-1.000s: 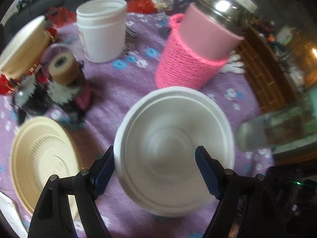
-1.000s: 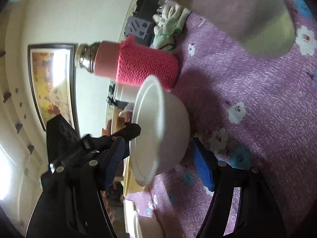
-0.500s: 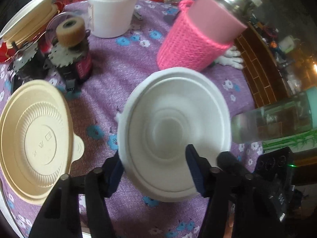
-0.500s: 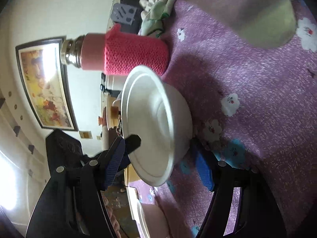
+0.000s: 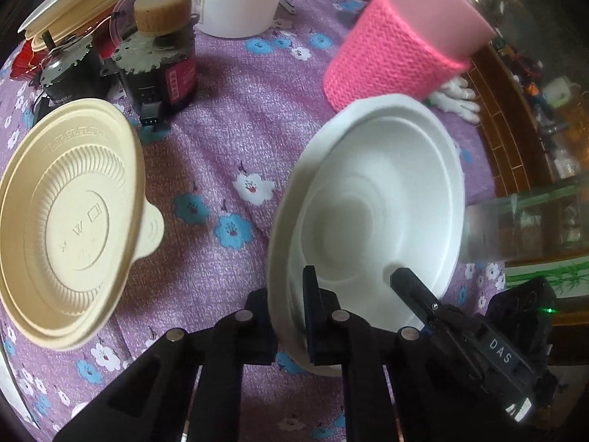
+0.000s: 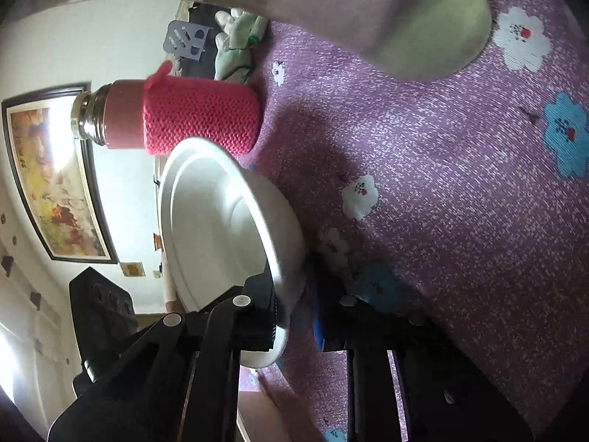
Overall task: Organize plates and bowls
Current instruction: 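Lift the white bowl with the left gripper and carry it over the red plate stack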
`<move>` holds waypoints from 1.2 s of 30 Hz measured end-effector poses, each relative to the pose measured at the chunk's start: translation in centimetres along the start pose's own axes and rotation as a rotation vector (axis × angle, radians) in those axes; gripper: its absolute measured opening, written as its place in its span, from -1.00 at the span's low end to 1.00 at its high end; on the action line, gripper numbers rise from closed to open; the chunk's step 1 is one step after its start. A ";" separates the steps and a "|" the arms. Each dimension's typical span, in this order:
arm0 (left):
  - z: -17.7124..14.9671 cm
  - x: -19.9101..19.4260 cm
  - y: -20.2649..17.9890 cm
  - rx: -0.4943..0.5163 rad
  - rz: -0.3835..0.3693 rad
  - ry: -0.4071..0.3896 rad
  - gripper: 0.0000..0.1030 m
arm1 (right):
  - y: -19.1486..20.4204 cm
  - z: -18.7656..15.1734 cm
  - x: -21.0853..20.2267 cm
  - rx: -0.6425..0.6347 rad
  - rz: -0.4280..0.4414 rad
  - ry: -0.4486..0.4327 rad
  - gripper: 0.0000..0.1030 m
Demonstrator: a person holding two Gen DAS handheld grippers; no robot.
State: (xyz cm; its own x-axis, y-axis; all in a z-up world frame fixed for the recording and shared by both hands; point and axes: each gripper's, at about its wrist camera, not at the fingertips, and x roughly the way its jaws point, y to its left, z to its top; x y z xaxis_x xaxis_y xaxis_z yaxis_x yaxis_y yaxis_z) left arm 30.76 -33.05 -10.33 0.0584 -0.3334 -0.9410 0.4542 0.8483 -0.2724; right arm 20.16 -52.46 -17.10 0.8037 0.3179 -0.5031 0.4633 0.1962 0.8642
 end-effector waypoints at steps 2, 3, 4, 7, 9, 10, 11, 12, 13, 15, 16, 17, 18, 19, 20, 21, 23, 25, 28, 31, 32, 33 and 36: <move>-0.4 -0.3 -0.1 -0.001 0.006 -0.012 -0.83 | 0.0 -0.1 0.0 0.006 0.001 -0.002 -0.75; -0.5 -0.4 -0.2 0.001 0.013 -0.020 -0.83 | -0.1 -0.2 -0.1 0.005 0.003 0.000 -0.75; -0.8 -0.7 -0.3 0.003 0.020 -0.032 -0.83 | -0.2 -0.3 -0.2 0.000 0.004 0.002 -0.75; -1.6 -1.6 -0.3 -0.005 0.027 -0.057 -0.83 | 0.5 -1.1 -0.5 -0.009 0.009 0.000 -0.75; -2.2 -2.3 0.0 -0.017 0.023 -0.076 -0.83 | 1.0 -1.8 -1.0 -0.023 0.017 0.002 -0.75; -2.5 -2.7 0.1 -0.024 0.021 -0.087 -0.83 | 1.4 -2.1 -1.1 -0.032 0.021 0.004 -0.75; -3.0 -3.2 0.3 -0.032 0.020 -0.099 -0.83 | 1.8 -2.4 -1.2 -0.044 0.023 0.008 -0.75; -3.4 -3.7 0.6 -0.042 0.016 -0.108 -0.83 | 2.2 -2.8 -1.3 -0.059 0.026 0.012 -0.75; -4.0 -4.2 0.9 -0.055 0.010 -0.119 -0.83 | 2.6 -3.3 -1.5 -0.074 0.031 0.016 -0.75; -5.1 -5.4 1.6 -0.077 0.005 -0.143 -0.83 | 3.5 -4.4 -1.7 -0.107 0.040 0.031 -0.75; -5.8 -6.0 2.1 -0.091 0.002 -0.157 -0.83 | 4.1 -5.1 -1.7 -0.128 0.044 0.040 -0.75; -6.6 -6.6 2.7 -0.109 -0.005 -0.170 -0.83 | 4.6 -5.8 -1.8 -0.148 0.045 0.046 -0.75; -7.3 -7.1 3.2 -0.122 -0.007 -0.184 -0.83 | 5.0 -6.4 -1.8 -0.170 0.044 0.052 -0.75; -8.0 -7.7 3.7 -0.132 -0.006 -0.199 -0.82 | 5.5 -7.1 -1.7 -0.194 0.043 0.059 -0.75; -8.9 -8.2 4.4 -0.146 -0.009 -0.215 -0.82 | 6.0 -7.7 -1.7 -0.212 0.045 0.067 -0.75; -9.8 -8.7 5.1 -0.161 -0.014 -0.226 -0.82 | 6.4 -8.5 -1.7 -0.232 0.047 0.077 -0.75; -11.5 -9.6 6.3 -0.183 -0.011 -0.251 -0.82 | 7.2 -10.0 -1.4 -0.276 0.050 0.107 -0.75; -13.1 -10.3 7.5 -0.201 -0.002 -0.277 -0.82 | 7.5 -11.7 -1.3 -0.303 0.056 0.130 -0.75; -15.3 -11.1 9.1 -0.235 0.006 -0.295 -0.82 | 8.0 -14.3 -1.2 -0.346 0.052 0.157 -0.74; -17.7 -11.9 10.5 -0.263 0.002 -0.320 -0.82 | 8.3 -16.7 -1.3 -0.382 0.052 0.182 -0.74; -18.5 -12.2 11.0 -0.273 -0.001 -0.330 -0.82 | 8.4 -17.4 -1.2 -0.393 0.051 0.188 -0.74; -19.3 -12.4 11.4 -0.283 -0.006 -0.337 -0.82 | 8.0 -18.4 -1.6 -0.405 0.053 0.194 -0.74; -21.5 -13.2 12.2 -0.294 0.000 -0.355 -0.82 | 7.6 -20.8 -1.9 -0.438 0.046 0.212 -0.74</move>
State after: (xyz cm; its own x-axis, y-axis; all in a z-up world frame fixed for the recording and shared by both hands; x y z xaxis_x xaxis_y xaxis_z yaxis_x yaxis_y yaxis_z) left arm 16.41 -9.40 -5.52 0.3829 -0.4104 -0.8276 0.1861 0.9118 -0.3660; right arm 14.38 -32.31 -9.77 0.7049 0.5081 -0.4950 0.1919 0.5352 0.8226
